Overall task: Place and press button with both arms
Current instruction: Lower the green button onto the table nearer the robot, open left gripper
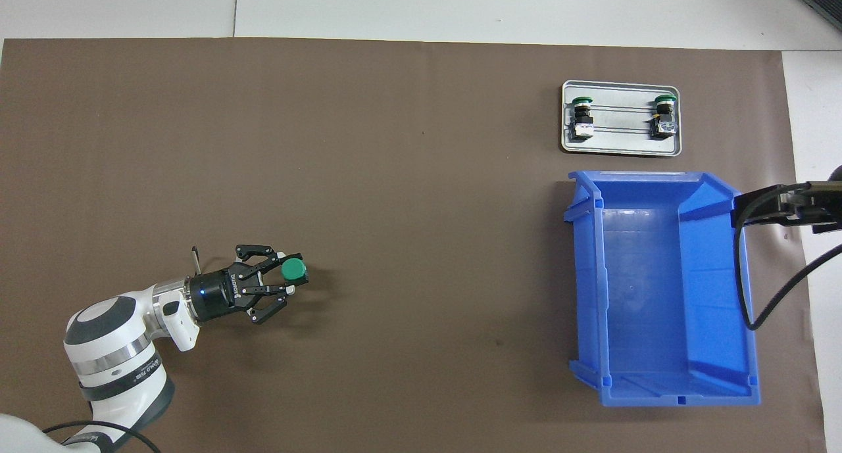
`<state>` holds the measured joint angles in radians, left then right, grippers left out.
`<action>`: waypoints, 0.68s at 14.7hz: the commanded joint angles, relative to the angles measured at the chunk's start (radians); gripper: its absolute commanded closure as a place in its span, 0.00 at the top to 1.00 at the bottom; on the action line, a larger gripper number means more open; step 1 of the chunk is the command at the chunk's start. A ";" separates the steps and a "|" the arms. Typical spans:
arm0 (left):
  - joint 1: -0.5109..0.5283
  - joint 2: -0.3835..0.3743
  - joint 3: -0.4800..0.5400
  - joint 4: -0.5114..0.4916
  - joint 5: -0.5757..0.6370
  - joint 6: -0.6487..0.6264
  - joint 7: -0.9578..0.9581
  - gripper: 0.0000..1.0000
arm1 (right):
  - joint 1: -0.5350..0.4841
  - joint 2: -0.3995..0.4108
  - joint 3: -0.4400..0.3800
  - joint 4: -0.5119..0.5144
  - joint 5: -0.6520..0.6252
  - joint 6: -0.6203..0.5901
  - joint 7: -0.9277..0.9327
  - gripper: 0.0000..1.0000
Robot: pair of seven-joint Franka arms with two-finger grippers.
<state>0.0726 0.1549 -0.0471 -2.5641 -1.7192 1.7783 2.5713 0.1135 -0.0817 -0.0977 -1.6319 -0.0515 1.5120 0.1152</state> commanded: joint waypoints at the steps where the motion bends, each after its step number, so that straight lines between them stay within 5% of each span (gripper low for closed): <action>1: 0.021 -0.037 -0.005 -0.034 -0.020 0.013 0.023 0.00 | -0.002 -0.009 0.003 -0.014 0.016 0.004 0.021 1.00; 5: 0.030 -0.044 -0.007 -0.053 -0.020 0.013 0.023 0.00 | -0.002 -0.010 0.003 -0.016 0.016 0.004 0.021 1.00; 6: 0.030 -0.044 -0.007 -0.056 -0.020 0.015 0.023 0.07 | -0.002 -0.010 0.003 -0.017 0.016 0.004 0.021 1.00; 7: 0.032 -0.046 -0.007 -0.057 -0.020 0.013 0.024 0.34 | -0.002 -0.012 0.003 -0.020 0.016 0.004 0.021 1.00; 10: 0.041 -0.046 -0.007 -0.056 -0.020 0.012 0.023 0.62 | -0.002 -0.012 0.003 -0.020 0.016 0.004 0.021 1.00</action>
<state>0.0894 0.1510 -0.0432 -2.5849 -1.7193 1.7806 2.5741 0.1135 -0.0817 -0.0977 -1.6346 -0.0515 1.5120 0.1153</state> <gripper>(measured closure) 0.568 0.000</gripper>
